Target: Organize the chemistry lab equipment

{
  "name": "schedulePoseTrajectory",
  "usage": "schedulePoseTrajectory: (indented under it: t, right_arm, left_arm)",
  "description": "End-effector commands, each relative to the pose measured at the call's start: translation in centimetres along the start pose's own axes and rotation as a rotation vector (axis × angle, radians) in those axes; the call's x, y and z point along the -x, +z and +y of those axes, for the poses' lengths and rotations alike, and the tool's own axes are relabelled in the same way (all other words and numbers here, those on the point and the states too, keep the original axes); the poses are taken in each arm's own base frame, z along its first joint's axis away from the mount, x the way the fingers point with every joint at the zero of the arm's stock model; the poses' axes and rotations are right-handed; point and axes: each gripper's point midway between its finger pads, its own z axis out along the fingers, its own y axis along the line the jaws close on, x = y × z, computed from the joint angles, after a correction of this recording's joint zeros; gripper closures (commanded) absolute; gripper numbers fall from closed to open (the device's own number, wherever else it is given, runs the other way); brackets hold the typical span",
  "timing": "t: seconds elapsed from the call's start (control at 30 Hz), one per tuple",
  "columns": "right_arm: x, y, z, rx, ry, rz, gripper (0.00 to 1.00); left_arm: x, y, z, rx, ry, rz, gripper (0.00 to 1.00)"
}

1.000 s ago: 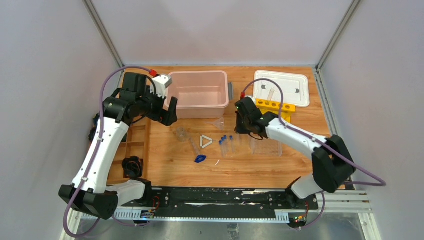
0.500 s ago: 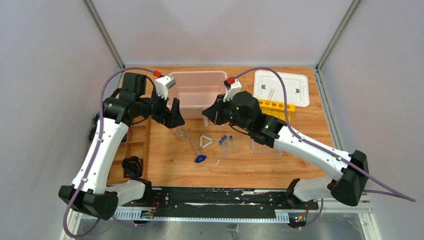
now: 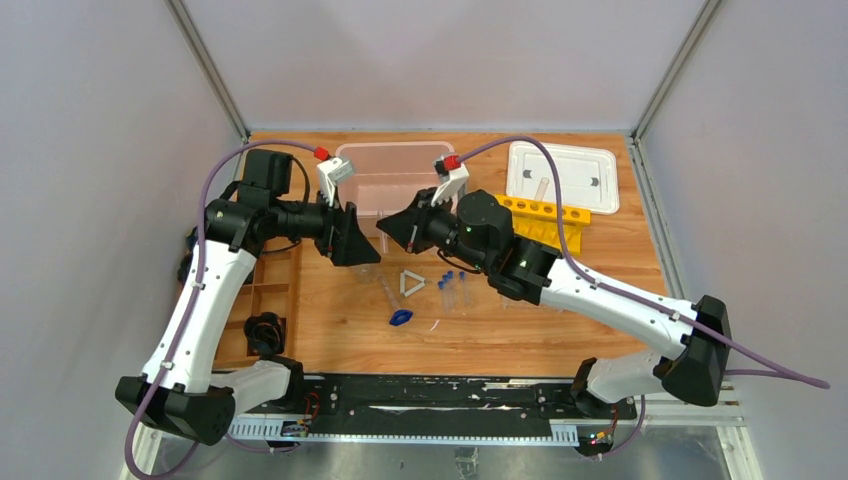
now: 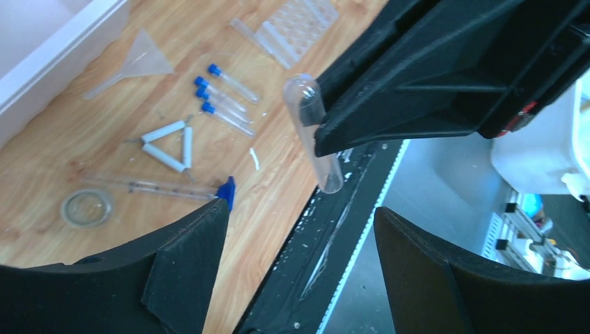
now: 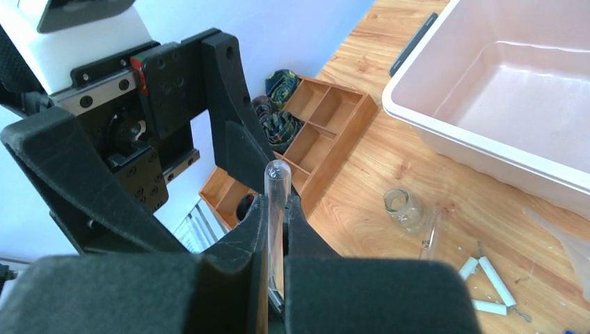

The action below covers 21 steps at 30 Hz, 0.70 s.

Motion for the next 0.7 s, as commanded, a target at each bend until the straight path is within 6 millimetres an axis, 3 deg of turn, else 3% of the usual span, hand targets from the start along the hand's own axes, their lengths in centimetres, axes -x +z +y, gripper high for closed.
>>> schedulePoseTrajectory:
  t: [0.0, 0.17, 0.5, 0.67]
  right_arm:
    - [1.7, 0.0, 1.0, 0.002, 0.066, -0.092, 1.0]
    - [2.0, 0.5, 1.1, -0.009, 0.141, -0.109, 1.0]
    - [1.9, 1.8, 2.1, 0.014, 0.2, -0.113, 1.0]
    - [1.7, 1.7, 1.6, -0.003, 0.206, -0.128, 1.0]
  left_arm:
    - [0.6, -0.2, -2.5, -0.139, -0.019, -0.022, 0.19]
    - [1.3, -0.3, -2.2, -0.118, -0.019, -0.031, 0.24]
    - [2.7, 0.1, -0.9, -0.056, -0.064, -0.079, 0.44]
    - [2.5, 0.3, -0.4, -0.047, -0.063, -0.085, 0.6]
